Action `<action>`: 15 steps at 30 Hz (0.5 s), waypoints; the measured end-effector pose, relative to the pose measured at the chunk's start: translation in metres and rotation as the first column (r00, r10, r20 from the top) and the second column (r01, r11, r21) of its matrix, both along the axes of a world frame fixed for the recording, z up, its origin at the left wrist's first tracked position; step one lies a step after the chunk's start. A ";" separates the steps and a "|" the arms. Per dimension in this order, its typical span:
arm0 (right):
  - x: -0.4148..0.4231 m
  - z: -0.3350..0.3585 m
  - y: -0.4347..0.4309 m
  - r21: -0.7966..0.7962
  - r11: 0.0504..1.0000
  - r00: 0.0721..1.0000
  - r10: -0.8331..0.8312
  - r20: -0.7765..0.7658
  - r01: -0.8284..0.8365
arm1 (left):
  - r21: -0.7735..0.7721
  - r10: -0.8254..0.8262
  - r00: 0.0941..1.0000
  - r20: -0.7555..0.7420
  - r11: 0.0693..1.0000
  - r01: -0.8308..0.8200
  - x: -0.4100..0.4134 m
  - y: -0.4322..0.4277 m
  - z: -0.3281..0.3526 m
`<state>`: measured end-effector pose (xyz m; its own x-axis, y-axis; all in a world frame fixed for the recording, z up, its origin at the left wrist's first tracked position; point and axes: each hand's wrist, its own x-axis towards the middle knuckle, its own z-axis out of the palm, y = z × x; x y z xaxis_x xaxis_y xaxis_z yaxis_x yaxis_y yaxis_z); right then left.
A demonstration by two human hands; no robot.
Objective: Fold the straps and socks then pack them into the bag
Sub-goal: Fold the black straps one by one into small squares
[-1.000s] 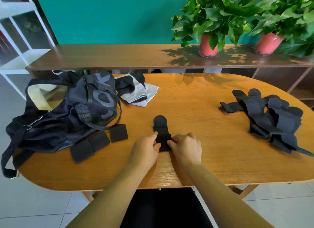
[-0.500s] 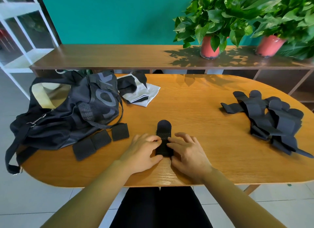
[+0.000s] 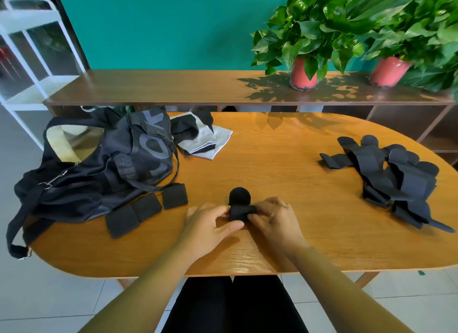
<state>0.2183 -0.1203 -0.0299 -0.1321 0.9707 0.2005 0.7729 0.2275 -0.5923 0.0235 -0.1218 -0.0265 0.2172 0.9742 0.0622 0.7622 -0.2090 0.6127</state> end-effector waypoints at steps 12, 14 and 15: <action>-0.031 -0.018 0.005 0.232 0.906 0.934 -0.356 -0.031 0.353 | 0.175 0.393 0.904 -0.171 0.915 -0.364 0.030 0.006 -0.007; -0.035 -0.017 0.008 0.235 0.890 0.919 -0.392 -0.041 0.390 | 0.163 0.393 0.905 -0.162 0.915 -0.368 0.030 0.007 -0.008; -0.036 -0.017 0.009 0.232 0.887 0.915 -0.403 -0.035 0.400 | 0.154 0.393 0.905 -0.164 0.916 -0.370 0.030 0.008 -0.008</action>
<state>0.1824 -0.1115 -0.0469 0.2545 0.8690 0.4243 0.8349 0.0240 -0.5499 0.0533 -0.1135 -0.0347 -0.1514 0.9729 0.1750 0.8959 0.0602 0.4402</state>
